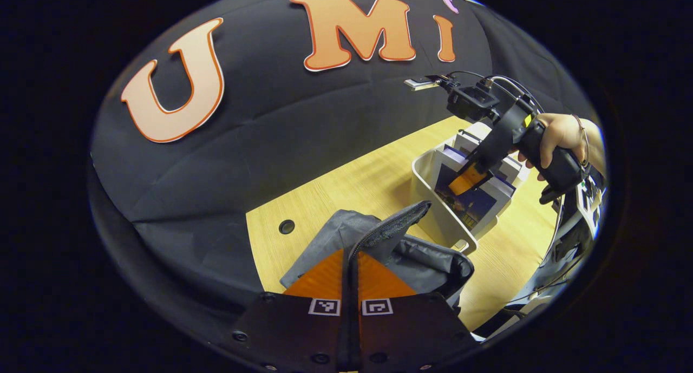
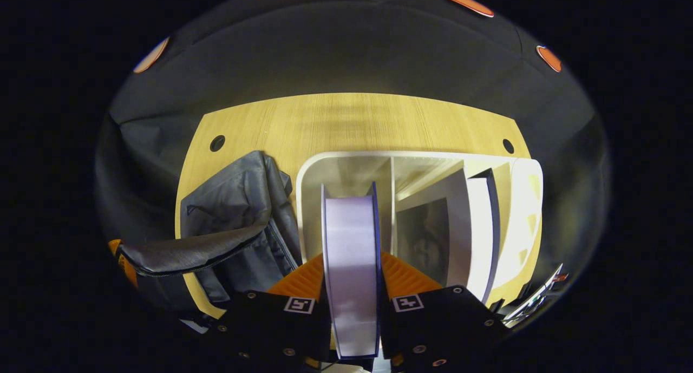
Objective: Open the schoolbag, grab two books from the bookshelf and put them into the schoolbag.
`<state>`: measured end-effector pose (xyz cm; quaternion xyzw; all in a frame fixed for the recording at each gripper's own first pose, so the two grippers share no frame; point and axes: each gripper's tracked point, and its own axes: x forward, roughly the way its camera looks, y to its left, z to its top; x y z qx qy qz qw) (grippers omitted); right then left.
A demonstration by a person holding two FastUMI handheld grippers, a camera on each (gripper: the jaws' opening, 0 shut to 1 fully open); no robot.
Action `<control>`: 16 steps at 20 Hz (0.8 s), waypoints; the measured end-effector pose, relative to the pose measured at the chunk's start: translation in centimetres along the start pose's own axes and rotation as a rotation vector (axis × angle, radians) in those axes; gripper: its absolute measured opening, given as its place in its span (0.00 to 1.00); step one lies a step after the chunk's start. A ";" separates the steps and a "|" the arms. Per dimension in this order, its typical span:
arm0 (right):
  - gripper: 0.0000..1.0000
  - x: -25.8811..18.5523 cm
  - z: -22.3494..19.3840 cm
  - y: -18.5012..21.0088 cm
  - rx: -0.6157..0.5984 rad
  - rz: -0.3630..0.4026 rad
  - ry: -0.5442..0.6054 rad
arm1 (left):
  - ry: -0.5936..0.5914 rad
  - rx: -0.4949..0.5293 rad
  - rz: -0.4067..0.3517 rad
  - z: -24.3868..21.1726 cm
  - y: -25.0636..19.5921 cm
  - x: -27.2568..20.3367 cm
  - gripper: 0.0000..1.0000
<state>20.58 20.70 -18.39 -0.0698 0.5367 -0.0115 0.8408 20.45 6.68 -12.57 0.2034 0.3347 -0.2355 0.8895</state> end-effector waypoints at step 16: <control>0.36 -20.6 -2.1 -0.9 0.185 0.081 -0.336 | 0.004 0.079 -0.059 -1.2 -1.6 -1.0 0.01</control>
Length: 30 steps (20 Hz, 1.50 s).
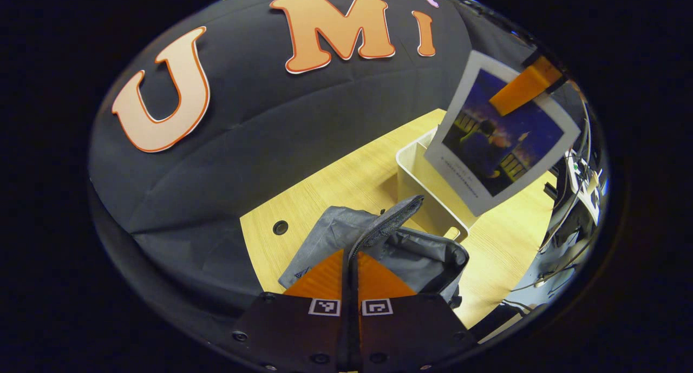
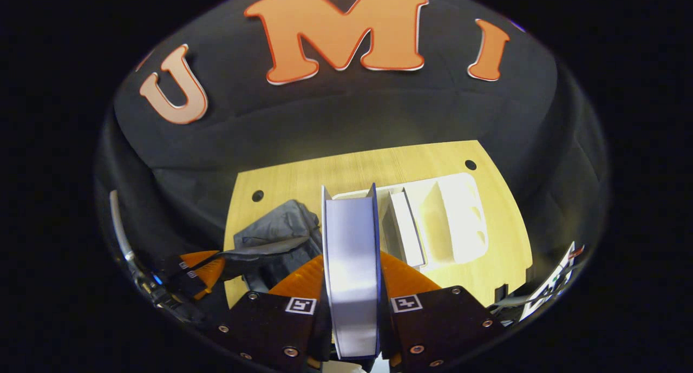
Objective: Open the schoolbag, grab two books from the bookshelf and put them into the schoolbag.
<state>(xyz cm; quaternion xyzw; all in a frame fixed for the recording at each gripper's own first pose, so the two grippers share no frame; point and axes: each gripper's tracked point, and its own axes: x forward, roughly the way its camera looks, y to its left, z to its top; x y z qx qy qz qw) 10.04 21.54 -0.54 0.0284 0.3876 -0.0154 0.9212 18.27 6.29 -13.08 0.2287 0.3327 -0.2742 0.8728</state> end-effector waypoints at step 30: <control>0.35 16.2 -18.8 10.1 1.043 0.436 0.001 | 0.042 0.122 0.003 0.5 -2.6 -1.4 0.01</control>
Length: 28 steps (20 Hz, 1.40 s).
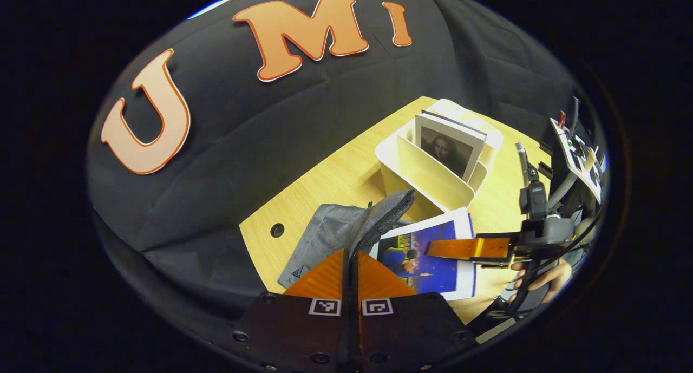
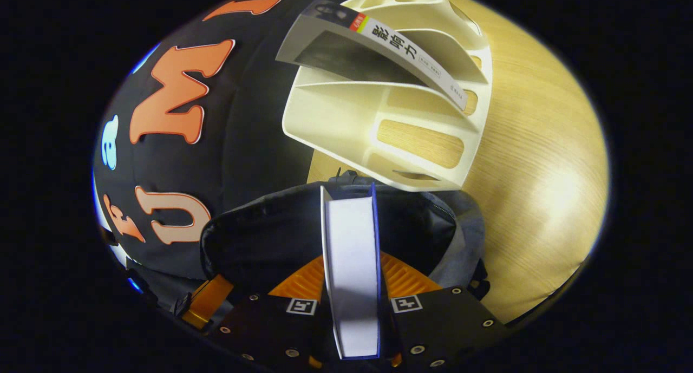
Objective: Open the schoolbag, grab two books from the bookshelf and put them into the schoolbag.
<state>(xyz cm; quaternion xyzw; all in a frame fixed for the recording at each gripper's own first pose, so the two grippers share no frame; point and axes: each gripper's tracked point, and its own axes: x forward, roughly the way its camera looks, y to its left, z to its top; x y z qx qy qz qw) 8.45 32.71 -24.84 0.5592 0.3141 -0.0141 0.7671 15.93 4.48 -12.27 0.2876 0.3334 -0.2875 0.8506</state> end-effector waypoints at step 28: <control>0.99 -2.7 0.2 -3.3 -0.146 -0.224 0.145 | -0.001 -0.127 -0.086 -2.9 -1.1 -1.7 0.00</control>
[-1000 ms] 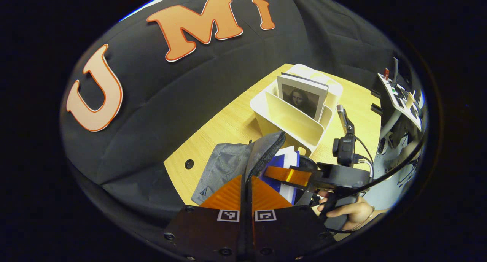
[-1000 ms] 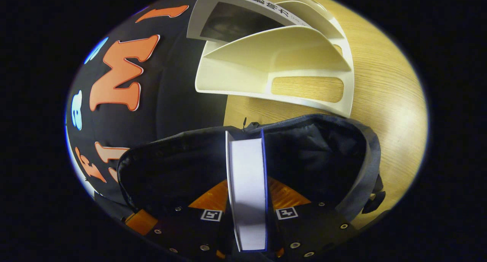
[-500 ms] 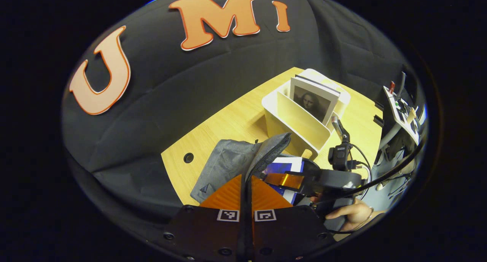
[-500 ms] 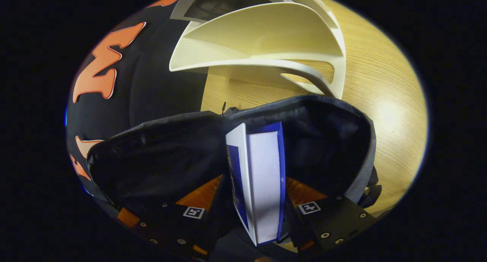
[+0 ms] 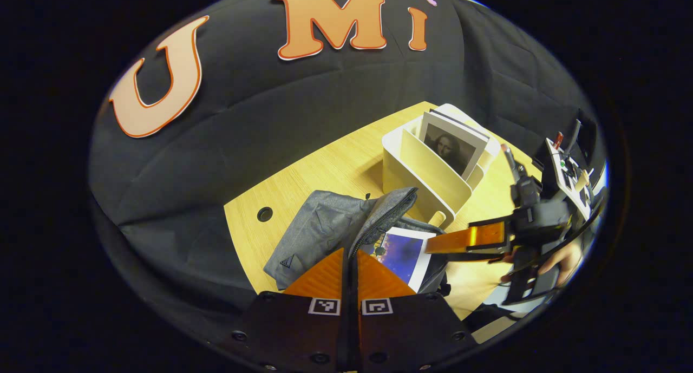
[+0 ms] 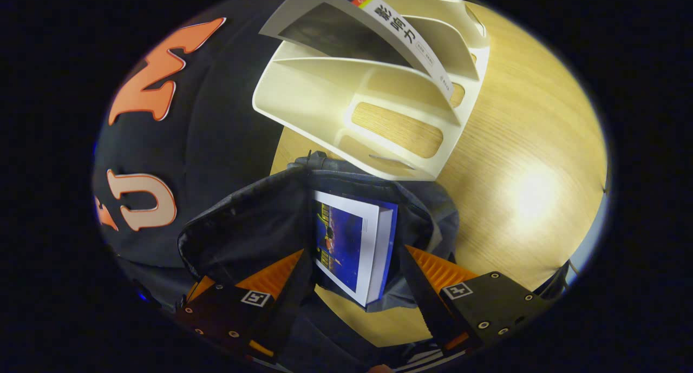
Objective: Open the schoolbag, grab two books from the bookshelf and put them into the schoolbag.
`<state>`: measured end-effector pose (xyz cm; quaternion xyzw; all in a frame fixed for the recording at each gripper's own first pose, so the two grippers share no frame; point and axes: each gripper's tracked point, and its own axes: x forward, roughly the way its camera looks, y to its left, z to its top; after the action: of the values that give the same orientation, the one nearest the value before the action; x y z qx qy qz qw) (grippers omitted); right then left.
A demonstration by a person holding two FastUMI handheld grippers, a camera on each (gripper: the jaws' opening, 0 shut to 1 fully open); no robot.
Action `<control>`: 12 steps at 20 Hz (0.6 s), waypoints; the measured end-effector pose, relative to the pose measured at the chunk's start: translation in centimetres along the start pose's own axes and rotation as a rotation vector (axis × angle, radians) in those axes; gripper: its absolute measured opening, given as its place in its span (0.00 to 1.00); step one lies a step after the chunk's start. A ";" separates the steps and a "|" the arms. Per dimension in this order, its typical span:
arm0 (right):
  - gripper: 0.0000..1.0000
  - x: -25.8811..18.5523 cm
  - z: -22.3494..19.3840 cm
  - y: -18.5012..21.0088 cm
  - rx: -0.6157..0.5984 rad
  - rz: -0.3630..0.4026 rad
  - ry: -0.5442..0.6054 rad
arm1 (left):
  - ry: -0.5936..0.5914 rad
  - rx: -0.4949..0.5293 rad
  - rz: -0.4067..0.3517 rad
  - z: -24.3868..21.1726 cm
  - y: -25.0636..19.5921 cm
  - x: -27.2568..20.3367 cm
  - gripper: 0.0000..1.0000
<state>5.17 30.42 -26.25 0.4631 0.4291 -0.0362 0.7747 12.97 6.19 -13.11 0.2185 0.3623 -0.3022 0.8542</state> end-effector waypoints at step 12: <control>0.99 -14.4 10.4 -2.9 -0.461 -0.291 -0.139 | -0.041 0.016 0.030 -2.5 -2.6 -0.9 0.01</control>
<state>1.38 16.09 -16.04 0.2045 0.4340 -0.0801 0.8737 9.45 6.11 -14.42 0.2242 0.3389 -0.2968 0.8642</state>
